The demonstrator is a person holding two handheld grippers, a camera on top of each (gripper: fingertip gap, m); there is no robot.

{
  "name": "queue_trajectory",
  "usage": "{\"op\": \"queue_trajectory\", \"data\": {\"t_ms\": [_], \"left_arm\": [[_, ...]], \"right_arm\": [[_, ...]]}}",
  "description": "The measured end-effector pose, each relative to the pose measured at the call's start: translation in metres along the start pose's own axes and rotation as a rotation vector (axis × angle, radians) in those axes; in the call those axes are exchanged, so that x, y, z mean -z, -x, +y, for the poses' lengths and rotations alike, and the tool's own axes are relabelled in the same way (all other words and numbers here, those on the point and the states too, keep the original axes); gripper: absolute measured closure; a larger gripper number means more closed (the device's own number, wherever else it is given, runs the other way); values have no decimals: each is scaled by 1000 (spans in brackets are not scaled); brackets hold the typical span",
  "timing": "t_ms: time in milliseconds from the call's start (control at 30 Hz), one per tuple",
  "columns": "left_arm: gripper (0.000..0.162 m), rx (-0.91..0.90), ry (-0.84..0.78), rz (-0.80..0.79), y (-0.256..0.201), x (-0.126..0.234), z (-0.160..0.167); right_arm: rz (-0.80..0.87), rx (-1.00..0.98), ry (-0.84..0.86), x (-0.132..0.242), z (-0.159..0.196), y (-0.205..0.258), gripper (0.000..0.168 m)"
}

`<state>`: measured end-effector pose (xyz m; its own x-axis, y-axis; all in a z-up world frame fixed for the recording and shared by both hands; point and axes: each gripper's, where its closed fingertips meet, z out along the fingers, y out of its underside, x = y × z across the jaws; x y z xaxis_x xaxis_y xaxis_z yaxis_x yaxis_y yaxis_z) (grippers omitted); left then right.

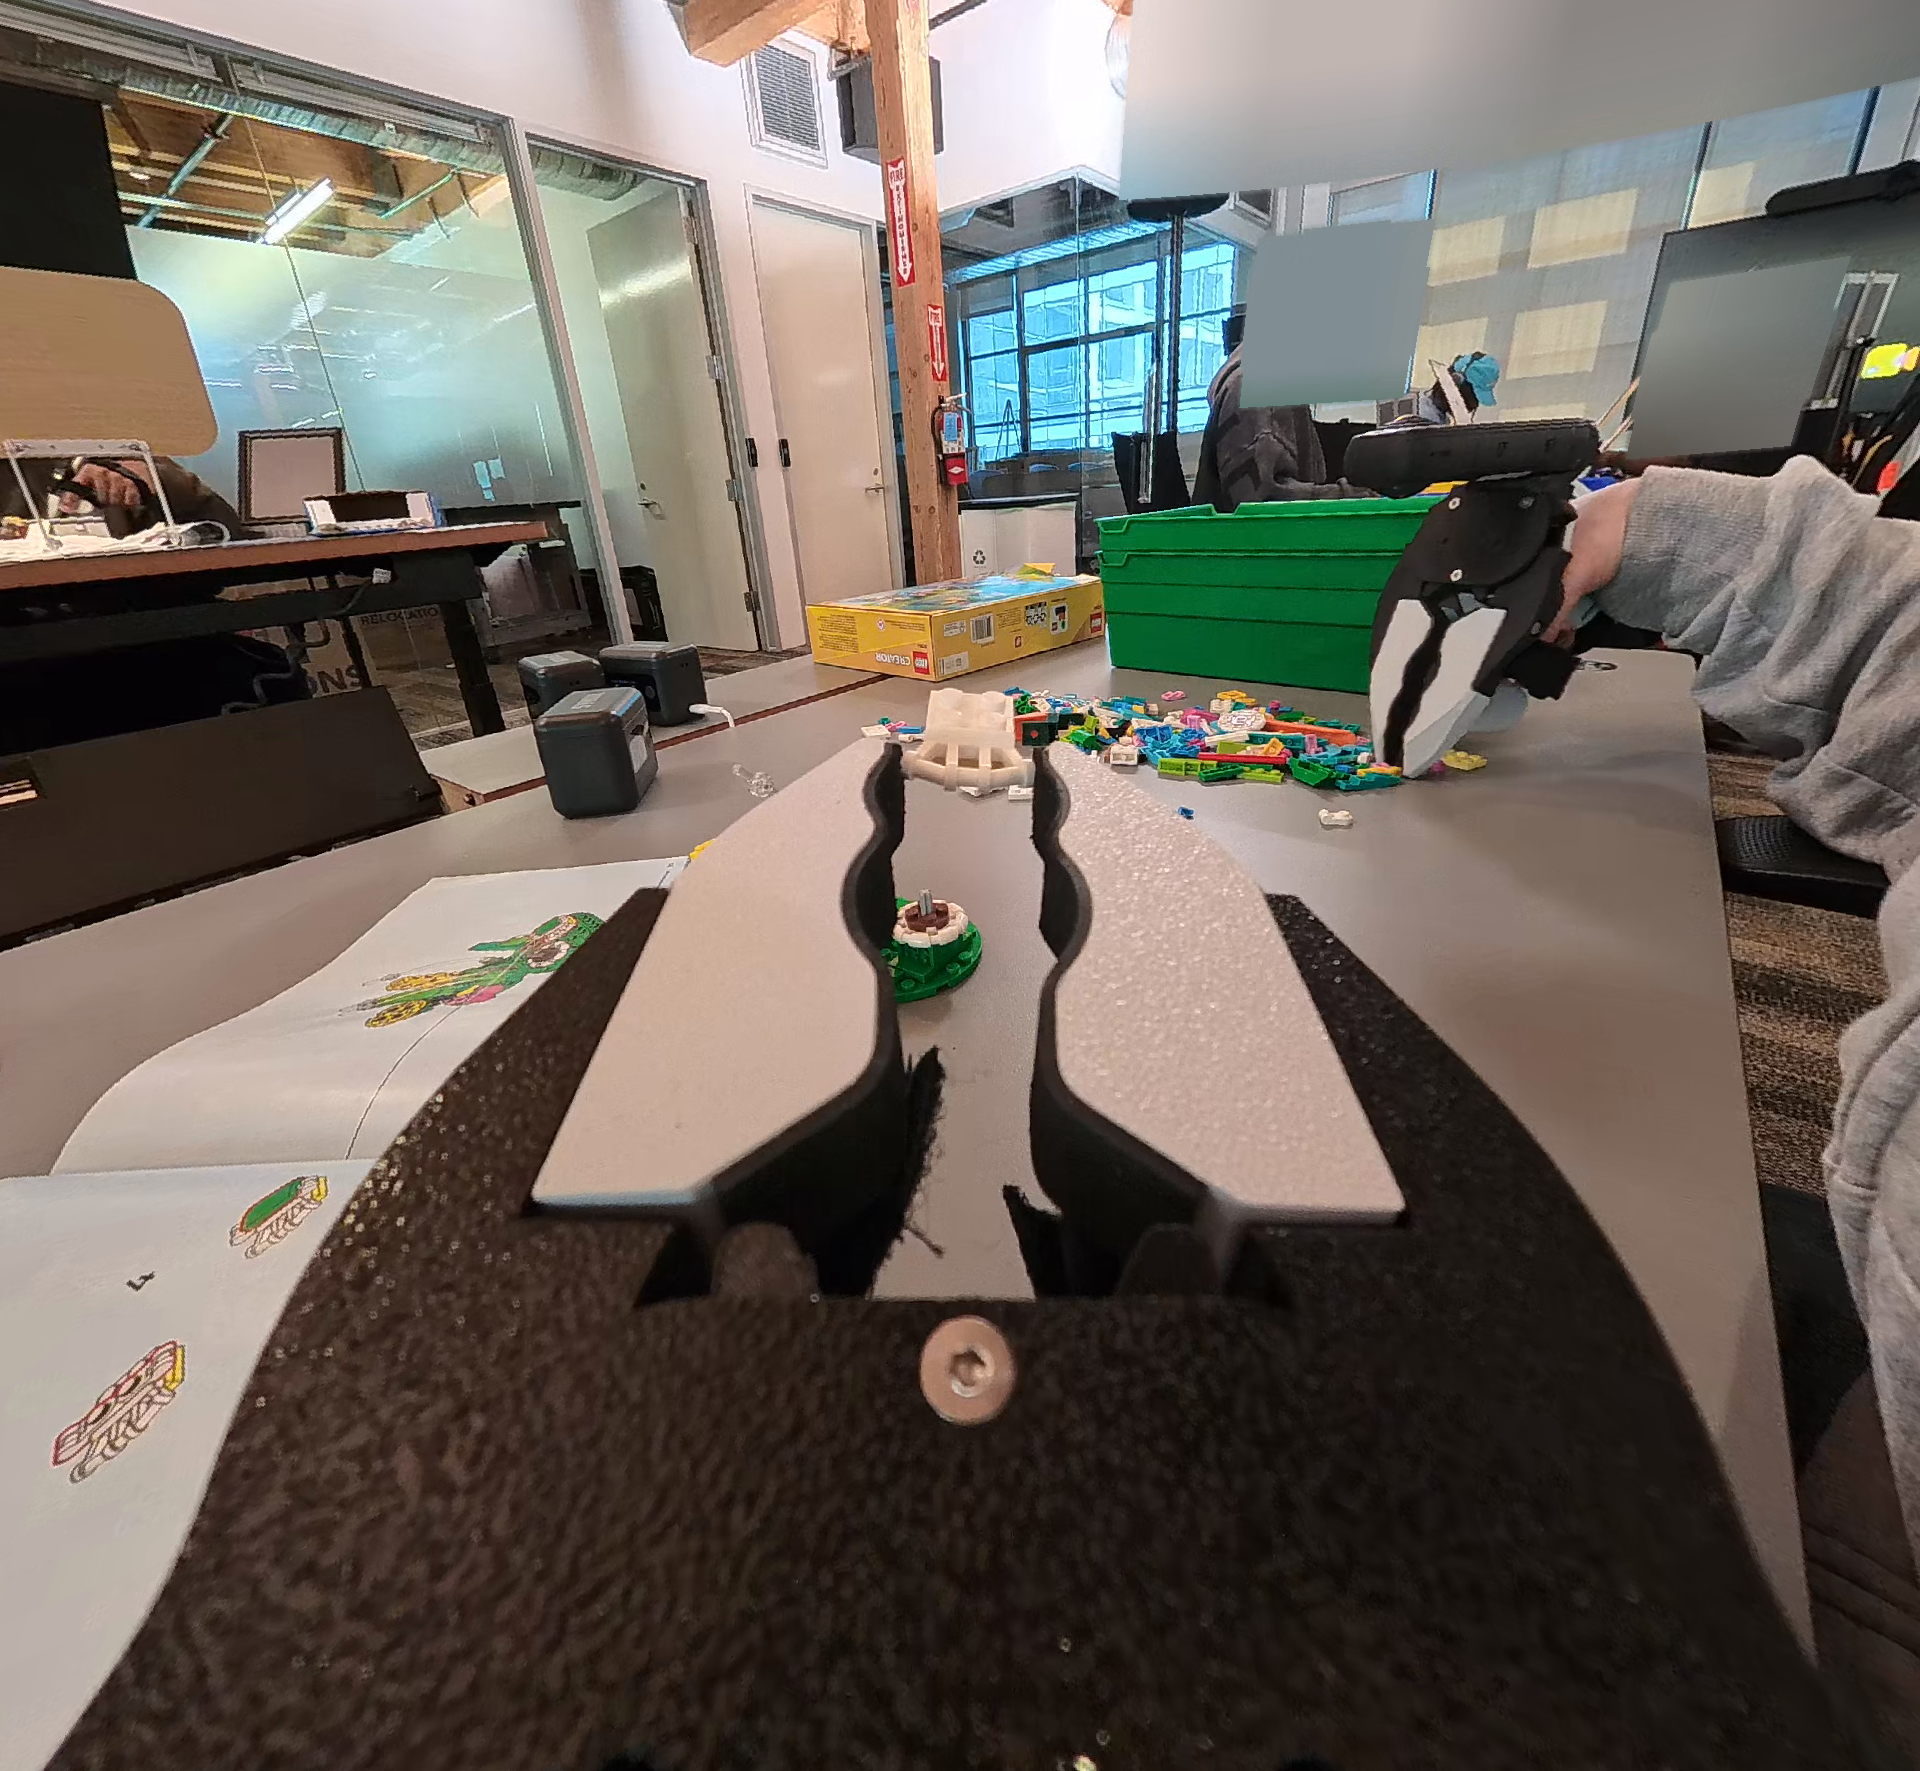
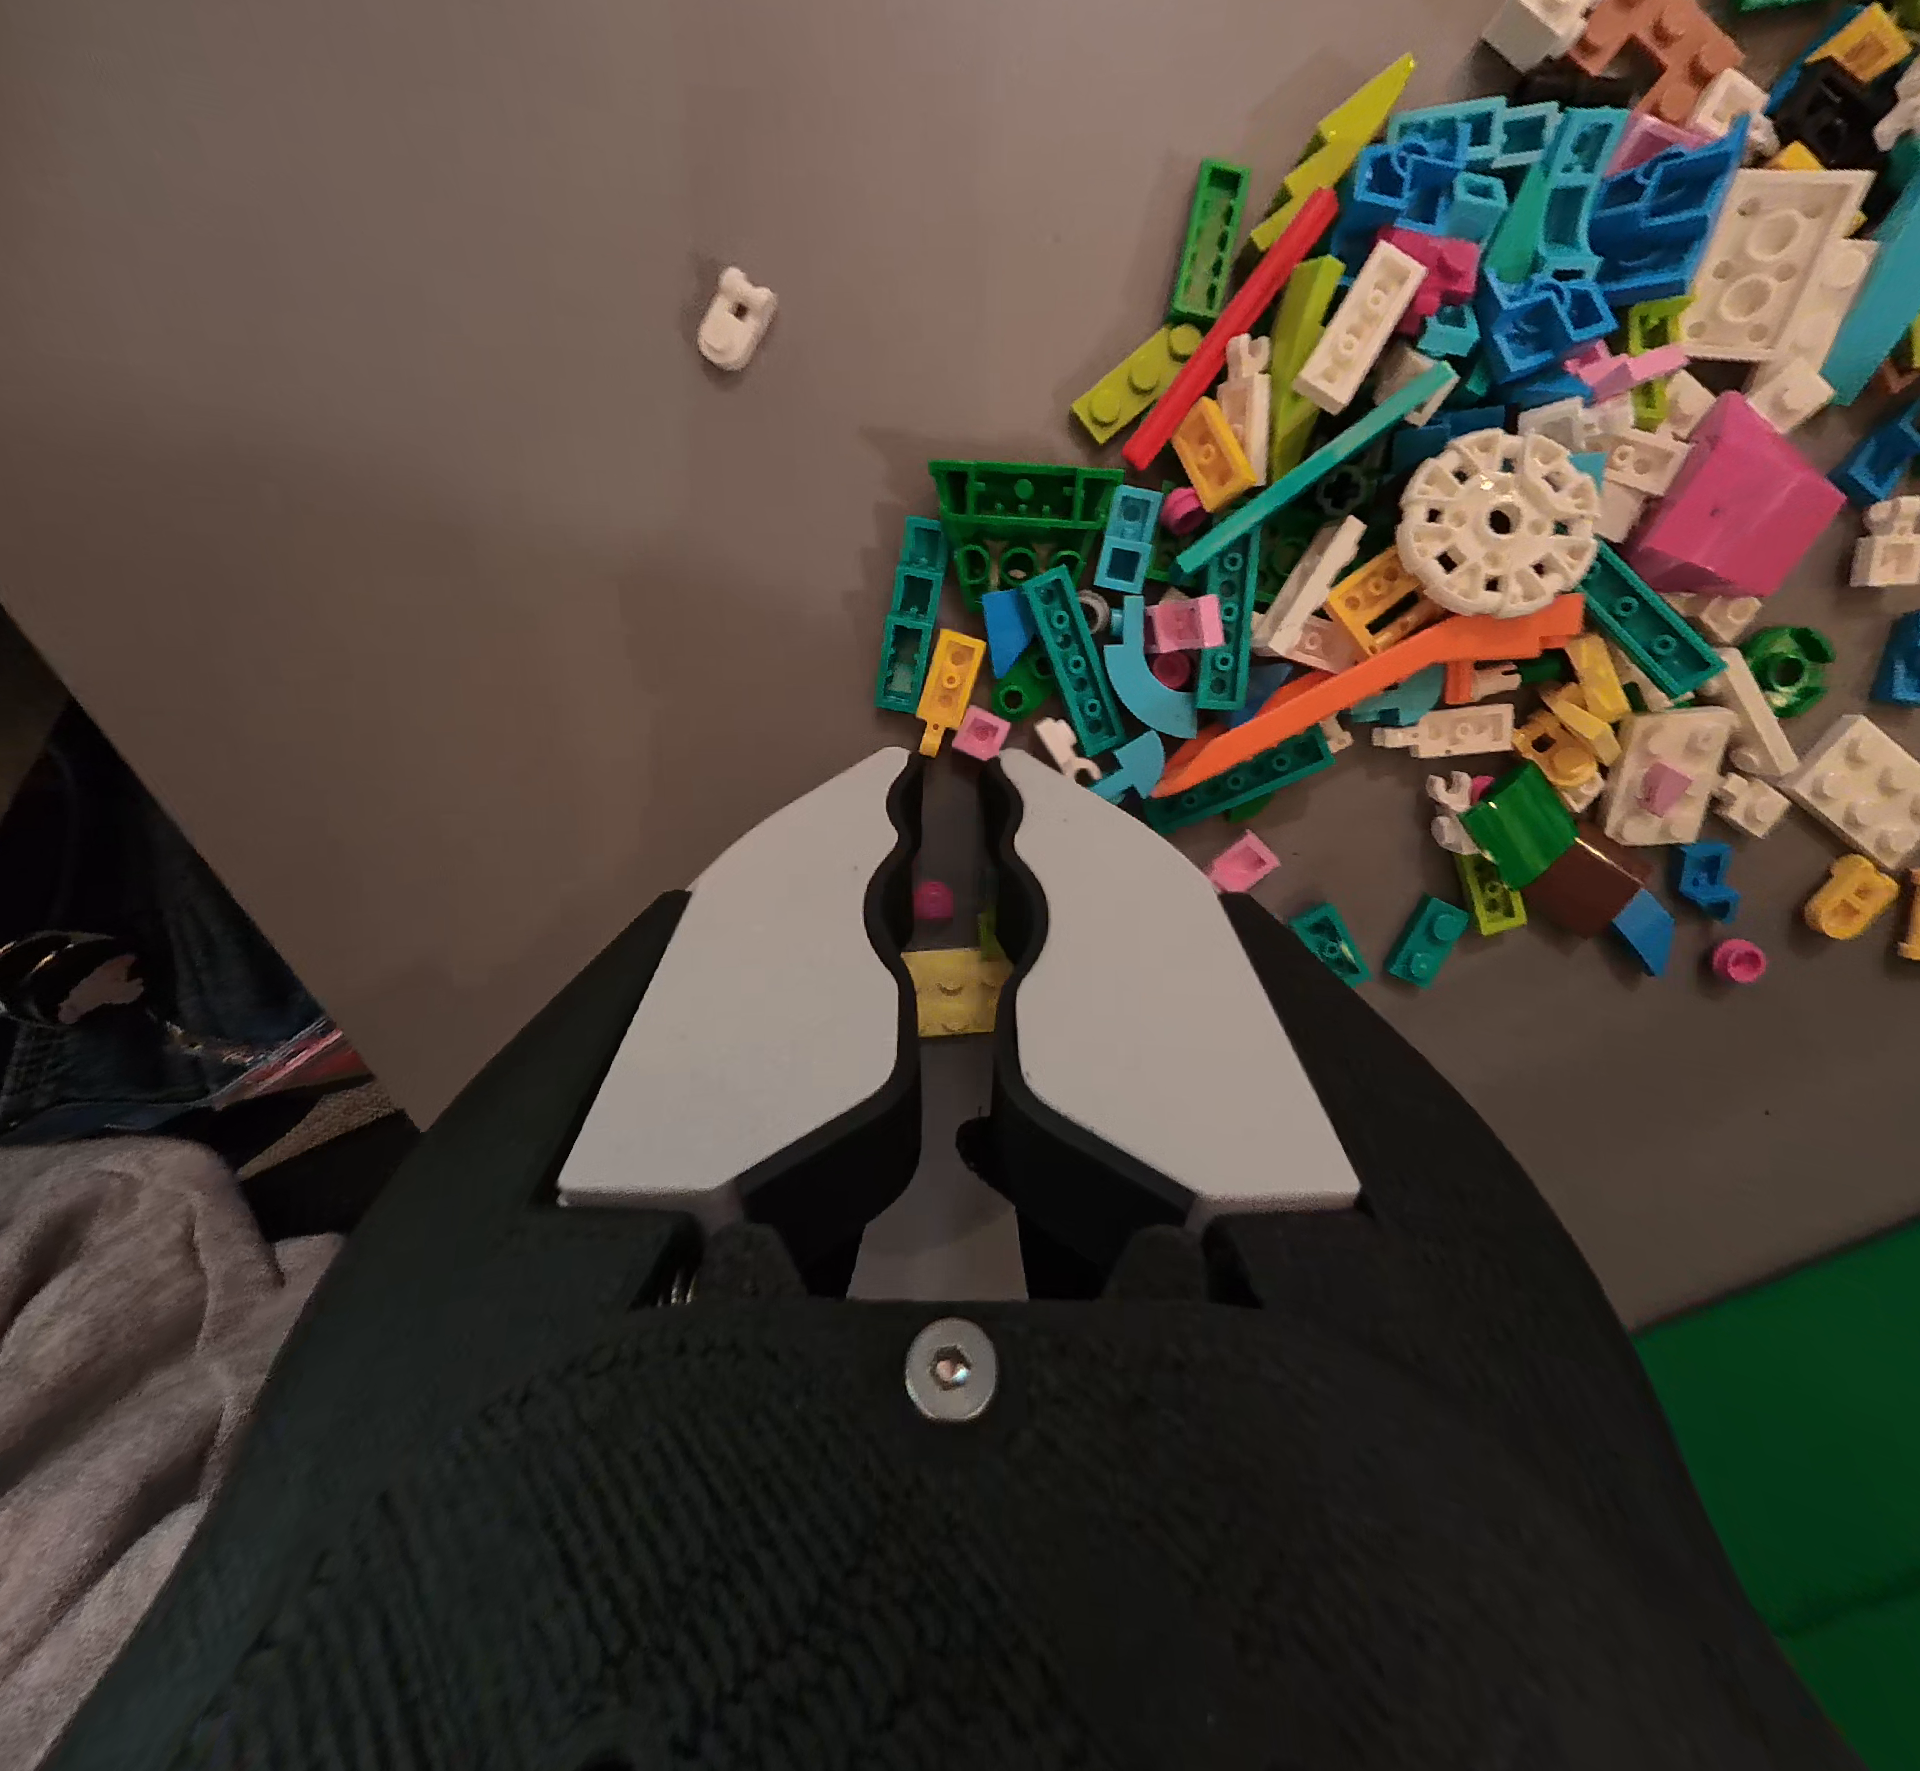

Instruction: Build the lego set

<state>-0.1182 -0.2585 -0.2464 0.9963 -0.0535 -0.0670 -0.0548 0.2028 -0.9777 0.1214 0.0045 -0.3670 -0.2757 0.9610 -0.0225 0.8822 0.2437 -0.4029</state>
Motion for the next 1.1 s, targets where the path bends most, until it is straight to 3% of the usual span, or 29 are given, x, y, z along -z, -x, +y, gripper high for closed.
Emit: {"op": "queue_trajectory", "data": {"t_ms": [633, 1100], "left_arm": [[139, 3, -2, 1, 0, 0, 0], [139, -1, -3, 3, -1, 0, -1]], "right_arm": [[125, 8, -181, 24, -30, -12, 157], [401, 7, -309, 48, -47, -52, 153]]}}
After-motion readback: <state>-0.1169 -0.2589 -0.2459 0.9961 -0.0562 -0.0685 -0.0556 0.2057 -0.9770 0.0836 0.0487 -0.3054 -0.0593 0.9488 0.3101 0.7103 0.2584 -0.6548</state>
